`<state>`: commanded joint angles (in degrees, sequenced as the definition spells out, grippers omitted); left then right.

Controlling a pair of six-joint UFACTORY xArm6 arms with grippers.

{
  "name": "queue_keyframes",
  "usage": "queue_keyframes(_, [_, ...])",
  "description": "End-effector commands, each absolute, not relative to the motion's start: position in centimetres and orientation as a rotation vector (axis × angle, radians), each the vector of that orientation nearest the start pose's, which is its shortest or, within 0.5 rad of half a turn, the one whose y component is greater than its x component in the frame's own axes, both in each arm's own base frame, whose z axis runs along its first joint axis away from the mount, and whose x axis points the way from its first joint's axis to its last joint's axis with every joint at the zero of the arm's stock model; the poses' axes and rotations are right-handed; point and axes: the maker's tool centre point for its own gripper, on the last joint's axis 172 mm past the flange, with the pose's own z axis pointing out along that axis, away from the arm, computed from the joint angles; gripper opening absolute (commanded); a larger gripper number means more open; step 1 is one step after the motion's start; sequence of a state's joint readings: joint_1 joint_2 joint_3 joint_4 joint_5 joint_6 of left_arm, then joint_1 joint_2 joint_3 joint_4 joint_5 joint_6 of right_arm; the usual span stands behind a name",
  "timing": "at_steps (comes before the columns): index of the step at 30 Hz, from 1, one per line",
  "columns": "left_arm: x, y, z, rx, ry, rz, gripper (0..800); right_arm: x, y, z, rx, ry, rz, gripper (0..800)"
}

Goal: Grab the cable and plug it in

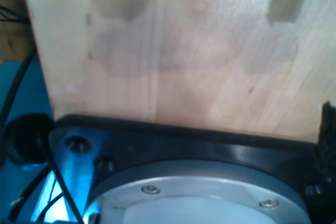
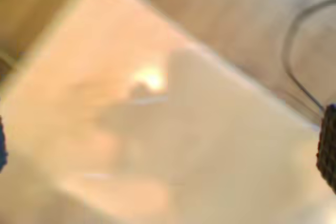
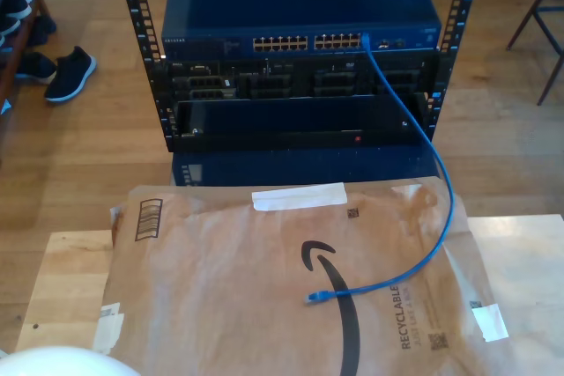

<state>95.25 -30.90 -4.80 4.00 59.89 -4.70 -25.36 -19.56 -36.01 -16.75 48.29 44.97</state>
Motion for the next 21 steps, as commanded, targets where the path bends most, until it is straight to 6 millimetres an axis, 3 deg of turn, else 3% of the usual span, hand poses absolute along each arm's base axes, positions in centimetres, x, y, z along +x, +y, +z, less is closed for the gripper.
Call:
queue_keyframes(3, [-2.5, 12.0, 2.9, 1.879, 2.129, -0.482, 799, 26.8, -22.9, 15.7, -2.910, 1.707, -0.070, 798])
queue_keyframes(6, [-2.5, 12.0, 2.9, 1.877, 2.130, -0.481, 799, 20.4, -24.3, 14.9, -2.888, 1.763, 0.002, 799])
queue_keyframes(12, [-2.5, 12.0, 2.9, 1.877, 2.130, -0.481, 799, 10.6, -24.7, 12.7, -2.858, 1.792, 0.112, 799])
queue_keyframes(15, [-2.5, 12.0, 2.9, 1.879, 2.128, -0.481, 799, 5.4, -23.0, 12.2, -2.746, 1.863, 0.321, 799])
queue_keyframes(19, [-2.5, 12.0, 2.9, 1.877, 2.130, -0.481, 799, 2.4, -20.7, 9.8, -2.638, 1.915, 0.440, 798])
queue_keyframes(21, [-2.5, 12.0, 2.9, 1.879, 2.129, -0.483, 799, 1.2, -20.5, 8.3, -2.574, 1.978, 0.431, 798])
